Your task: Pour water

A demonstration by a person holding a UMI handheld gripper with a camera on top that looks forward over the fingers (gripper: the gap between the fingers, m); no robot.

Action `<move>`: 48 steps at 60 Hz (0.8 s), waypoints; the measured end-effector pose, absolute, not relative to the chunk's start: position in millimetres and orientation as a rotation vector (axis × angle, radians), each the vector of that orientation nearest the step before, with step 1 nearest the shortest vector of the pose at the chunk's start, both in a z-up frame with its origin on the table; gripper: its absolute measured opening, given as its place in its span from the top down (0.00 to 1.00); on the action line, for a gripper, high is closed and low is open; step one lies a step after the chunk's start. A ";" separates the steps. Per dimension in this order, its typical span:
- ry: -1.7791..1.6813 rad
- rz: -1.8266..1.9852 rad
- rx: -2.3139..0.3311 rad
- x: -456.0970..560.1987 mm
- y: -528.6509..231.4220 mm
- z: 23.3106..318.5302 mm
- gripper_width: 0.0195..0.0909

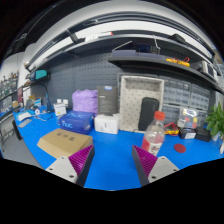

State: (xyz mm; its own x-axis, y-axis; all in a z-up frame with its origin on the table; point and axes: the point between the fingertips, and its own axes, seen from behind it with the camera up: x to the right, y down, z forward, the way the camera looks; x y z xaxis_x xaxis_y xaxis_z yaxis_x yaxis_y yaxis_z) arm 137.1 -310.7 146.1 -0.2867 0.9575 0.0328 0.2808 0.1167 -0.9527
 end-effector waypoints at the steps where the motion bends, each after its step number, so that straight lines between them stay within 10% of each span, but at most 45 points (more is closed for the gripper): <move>1: -1.673 1.188 -1.227 137.1 -304.9 142.5 0.21; 42: -1.556 1.141 -1.334 23.0 -201.3 85.6 0.21; 48: -1.537 1.150 -1.297 9.0 -202.9 86.0 0.47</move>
